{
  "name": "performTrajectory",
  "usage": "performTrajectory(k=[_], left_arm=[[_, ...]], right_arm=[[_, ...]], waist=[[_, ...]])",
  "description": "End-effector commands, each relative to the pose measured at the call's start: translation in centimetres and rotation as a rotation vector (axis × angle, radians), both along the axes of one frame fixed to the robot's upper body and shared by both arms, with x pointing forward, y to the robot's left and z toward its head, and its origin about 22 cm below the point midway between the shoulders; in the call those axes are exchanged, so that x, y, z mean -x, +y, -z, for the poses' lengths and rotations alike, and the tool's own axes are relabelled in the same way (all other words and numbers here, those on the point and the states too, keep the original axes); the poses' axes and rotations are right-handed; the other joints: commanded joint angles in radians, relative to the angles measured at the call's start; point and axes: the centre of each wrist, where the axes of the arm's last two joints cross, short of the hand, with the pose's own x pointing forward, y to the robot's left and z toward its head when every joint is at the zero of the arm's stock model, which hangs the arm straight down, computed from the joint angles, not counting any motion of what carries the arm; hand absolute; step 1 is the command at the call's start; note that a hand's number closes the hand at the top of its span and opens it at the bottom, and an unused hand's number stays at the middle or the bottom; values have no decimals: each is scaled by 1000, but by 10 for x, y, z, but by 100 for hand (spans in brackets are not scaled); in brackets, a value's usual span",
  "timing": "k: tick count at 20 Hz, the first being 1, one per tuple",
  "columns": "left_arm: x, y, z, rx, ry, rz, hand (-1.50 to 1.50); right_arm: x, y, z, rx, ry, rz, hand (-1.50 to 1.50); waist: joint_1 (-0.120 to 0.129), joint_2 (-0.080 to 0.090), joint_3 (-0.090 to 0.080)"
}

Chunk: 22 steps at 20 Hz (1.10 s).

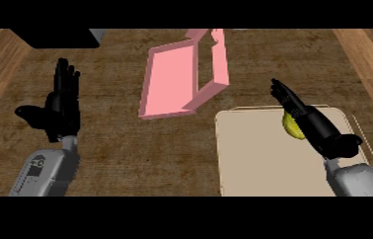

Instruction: Pick the pear from the tray and place it in the cardboard box

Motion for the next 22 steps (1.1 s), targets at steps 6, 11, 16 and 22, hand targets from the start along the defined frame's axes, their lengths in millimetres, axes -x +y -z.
performTrajectory(k=[6,11,16,22], left_arm=[[28,35,25,-314,238,130,0],[46,26,34,-292,296,186,0],[58,21,19,-304,309,203,0],[44,19,10,-312,290,207,0]], right_arm=[[-51,-21,-53,-622,-340,121,-150],[-32,-80,19,-433,-176,614,-150],[-42,-115,35,-393,-252,521,-150],[-26,-179,-17,124,-209,332,-150]], waist=[[29,14,-14],[30,14,-17],[19,7,-22],[21,11,-22]])
